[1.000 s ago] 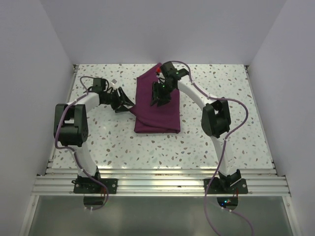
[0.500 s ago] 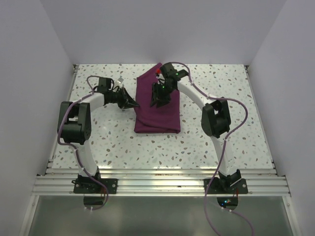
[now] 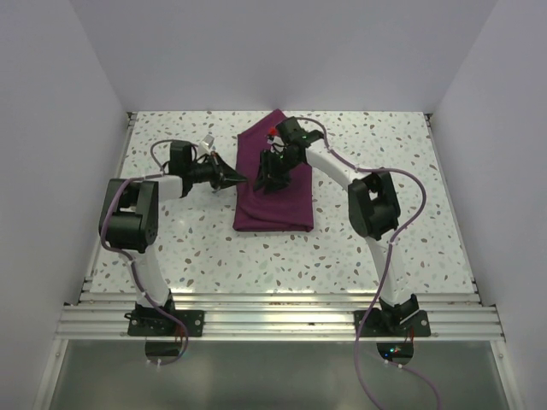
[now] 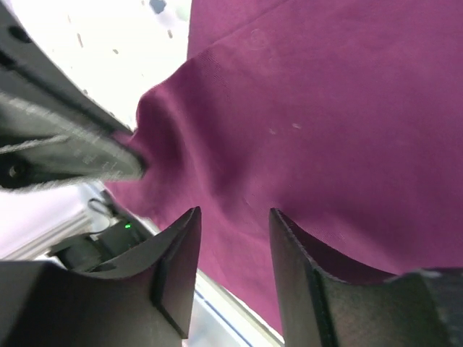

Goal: Prepare the surgical pack

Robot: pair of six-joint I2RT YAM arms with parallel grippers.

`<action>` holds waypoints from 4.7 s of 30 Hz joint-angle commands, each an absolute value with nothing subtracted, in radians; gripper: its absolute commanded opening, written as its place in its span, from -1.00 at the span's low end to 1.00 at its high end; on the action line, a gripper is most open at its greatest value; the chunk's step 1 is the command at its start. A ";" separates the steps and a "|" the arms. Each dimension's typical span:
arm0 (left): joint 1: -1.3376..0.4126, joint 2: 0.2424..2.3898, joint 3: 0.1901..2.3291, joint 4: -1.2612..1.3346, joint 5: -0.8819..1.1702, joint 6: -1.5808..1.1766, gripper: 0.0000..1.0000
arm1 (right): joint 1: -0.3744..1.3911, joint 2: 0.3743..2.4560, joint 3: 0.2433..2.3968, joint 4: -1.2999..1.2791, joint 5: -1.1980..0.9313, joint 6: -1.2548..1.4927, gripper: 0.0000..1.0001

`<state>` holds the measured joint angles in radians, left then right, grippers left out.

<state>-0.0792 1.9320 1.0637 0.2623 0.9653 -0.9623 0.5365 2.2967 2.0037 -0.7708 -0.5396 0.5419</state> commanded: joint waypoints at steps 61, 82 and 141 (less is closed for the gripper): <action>-0.153 1.798 1.309 -0.299 0.729 -0.580 0.22 | 0.555 2.249 2.086 -0.747 -0.609 0.523 -1.00; -0.193 1.627 1.290 -0.313 0.578 -0.532 0.23 | 0.555 2.252 2.095 -0.772 -0.588 0.545 -1.00; -0.124 1.874 1.137 -0.321 0.623 -0.575 -1.00 | 0.451 2.260 2.149 -0.888 -0.454 0.482 -0.04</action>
